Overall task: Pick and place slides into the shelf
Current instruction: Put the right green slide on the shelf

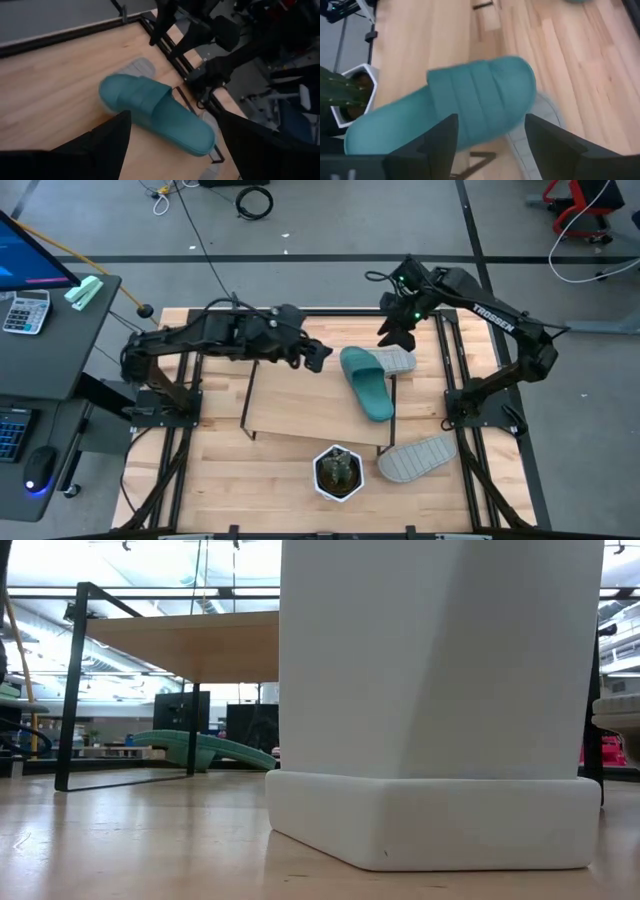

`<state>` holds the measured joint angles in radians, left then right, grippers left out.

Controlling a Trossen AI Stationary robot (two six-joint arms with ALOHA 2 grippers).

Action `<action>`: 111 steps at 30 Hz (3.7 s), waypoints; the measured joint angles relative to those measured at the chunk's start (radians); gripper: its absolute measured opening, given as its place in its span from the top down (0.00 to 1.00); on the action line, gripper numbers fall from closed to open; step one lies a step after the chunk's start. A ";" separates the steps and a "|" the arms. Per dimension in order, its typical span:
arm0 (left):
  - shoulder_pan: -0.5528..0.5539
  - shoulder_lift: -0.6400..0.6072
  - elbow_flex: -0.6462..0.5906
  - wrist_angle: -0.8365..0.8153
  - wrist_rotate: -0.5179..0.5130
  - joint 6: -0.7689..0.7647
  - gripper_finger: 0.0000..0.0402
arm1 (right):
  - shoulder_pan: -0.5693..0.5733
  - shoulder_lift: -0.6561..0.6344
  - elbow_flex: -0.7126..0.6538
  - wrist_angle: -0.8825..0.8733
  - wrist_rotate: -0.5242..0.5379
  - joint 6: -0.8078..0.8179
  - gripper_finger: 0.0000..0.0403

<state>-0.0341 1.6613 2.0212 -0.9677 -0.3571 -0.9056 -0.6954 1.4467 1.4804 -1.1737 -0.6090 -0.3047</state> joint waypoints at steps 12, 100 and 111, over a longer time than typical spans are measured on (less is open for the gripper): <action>-0.010 -0.021 0.000 -0.011 -0.051 0.012 0.23 | -0.032 0.002 -0.082 0.089 -0.004 0.042 0.44; 0.023 -0.020 -0.001 0.014 -0.121 0.130 0.23 | -0.055 -0.162 -0.555 0.608 -0.005 0.760 0.91; 0.027 -0.020 -0.001 0.014 -0.139 0.133 0.23 | -0.055 -0.216 -0.555 0.599 0.017 0.765 0.91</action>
<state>-0.0074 1.6417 2.0205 -0.9539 -0.4961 -0.7723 -0.7502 1.2310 0.9257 -0.5745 -0.5922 0.4599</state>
